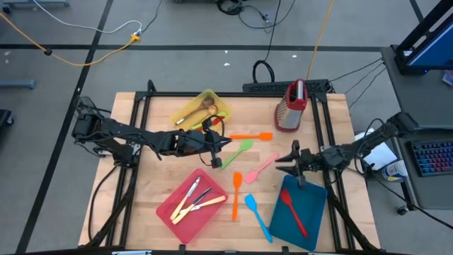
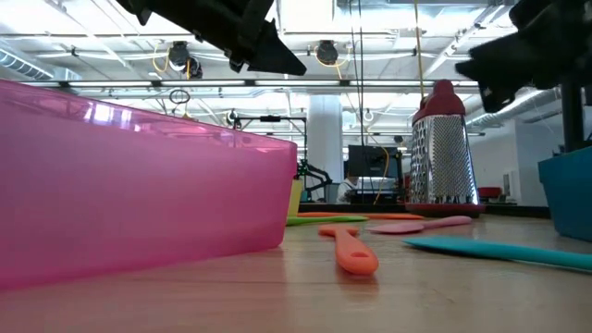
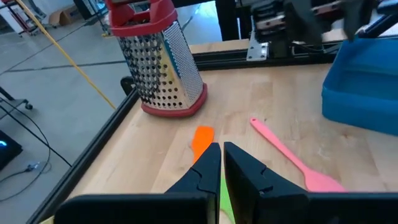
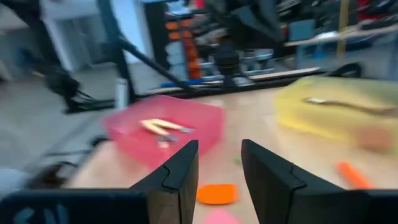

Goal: Pick & Place Kitchen Items
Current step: Put the pink spatula into the blue bin

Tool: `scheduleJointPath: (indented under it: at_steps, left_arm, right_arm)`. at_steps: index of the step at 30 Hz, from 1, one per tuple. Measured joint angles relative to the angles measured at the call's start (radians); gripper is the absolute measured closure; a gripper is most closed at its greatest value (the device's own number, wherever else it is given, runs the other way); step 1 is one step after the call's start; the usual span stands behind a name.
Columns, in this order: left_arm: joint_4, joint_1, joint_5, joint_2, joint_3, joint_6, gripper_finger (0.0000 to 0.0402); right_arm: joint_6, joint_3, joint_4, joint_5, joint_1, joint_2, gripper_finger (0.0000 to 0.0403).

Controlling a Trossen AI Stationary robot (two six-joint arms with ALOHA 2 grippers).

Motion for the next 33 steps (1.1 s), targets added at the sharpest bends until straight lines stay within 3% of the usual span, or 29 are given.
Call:
scheduleJointPath:
  at_steps: [7,14,18,25,33]
  left_arm:
    - [0.000,0.000,0.000,0.000,0.000,-0.028,0.0376]
    - [0.001,0.000,0.000,0.000,0.000,-0.083,0.0376]
    - [0.001,0.000,0.000,0.000,0.000,-0.114,0.0376]
    - [0.002,0.000,-0.001,0.000,0.000,-0.120,0.0376]
    - [0.001,0.000,-0.002,0.000,0.000,-0.111,0.0376]
  right_arm:
    - [-0.209,0.001,-0.011,-0.056,-0.152,0.020,0.0289]
    - [-0.219,0.104,-0.346,-0.245,-0.368,0.021,0.0289]
    - [-0.268,0.179,-0.513,-0.390,-0.510,0.021,0.0289]
    - [-0.479,0.185,-0.537,-0.723,-0.730,0.058,0.0289]
    - [-0.562,0.185,-0.528,-0.738,-0.911,0.169,0.0289]
